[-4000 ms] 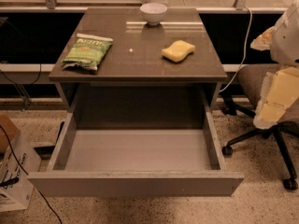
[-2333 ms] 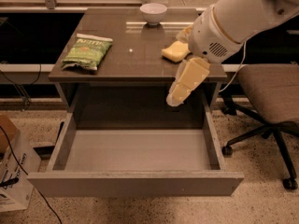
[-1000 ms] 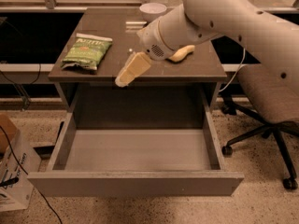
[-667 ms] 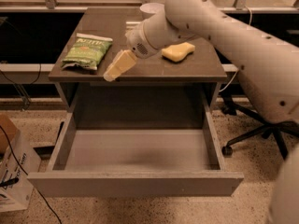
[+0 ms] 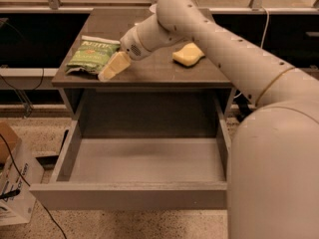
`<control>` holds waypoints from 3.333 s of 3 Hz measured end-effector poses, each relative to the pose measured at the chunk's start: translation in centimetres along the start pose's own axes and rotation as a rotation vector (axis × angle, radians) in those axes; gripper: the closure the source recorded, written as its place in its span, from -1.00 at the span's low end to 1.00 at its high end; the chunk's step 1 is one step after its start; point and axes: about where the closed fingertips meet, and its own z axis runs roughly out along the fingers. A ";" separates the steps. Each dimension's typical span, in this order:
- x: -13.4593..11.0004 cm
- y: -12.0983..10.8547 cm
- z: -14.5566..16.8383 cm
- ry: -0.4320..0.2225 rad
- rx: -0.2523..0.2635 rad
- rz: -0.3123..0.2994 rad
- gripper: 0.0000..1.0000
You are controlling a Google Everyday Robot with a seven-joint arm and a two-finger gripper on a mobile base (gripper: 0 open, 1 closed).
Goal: Place green jalapeno chip bag into top drawer
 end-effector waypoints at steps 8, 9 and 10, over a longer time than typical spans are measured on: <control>-6.1 2.6 2.4 -0.016 -0.122 -0.125 0.76; -5.5 3.9 0.3 -0.009 -0.109 -0.119 1.00; -3.8 5.6 -2.8 0.003 -0.085 -0.086 1.00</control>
Offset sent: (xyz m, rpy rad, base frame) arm 0.0266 0.0884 0.0155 0.0645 -0.0197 0.1475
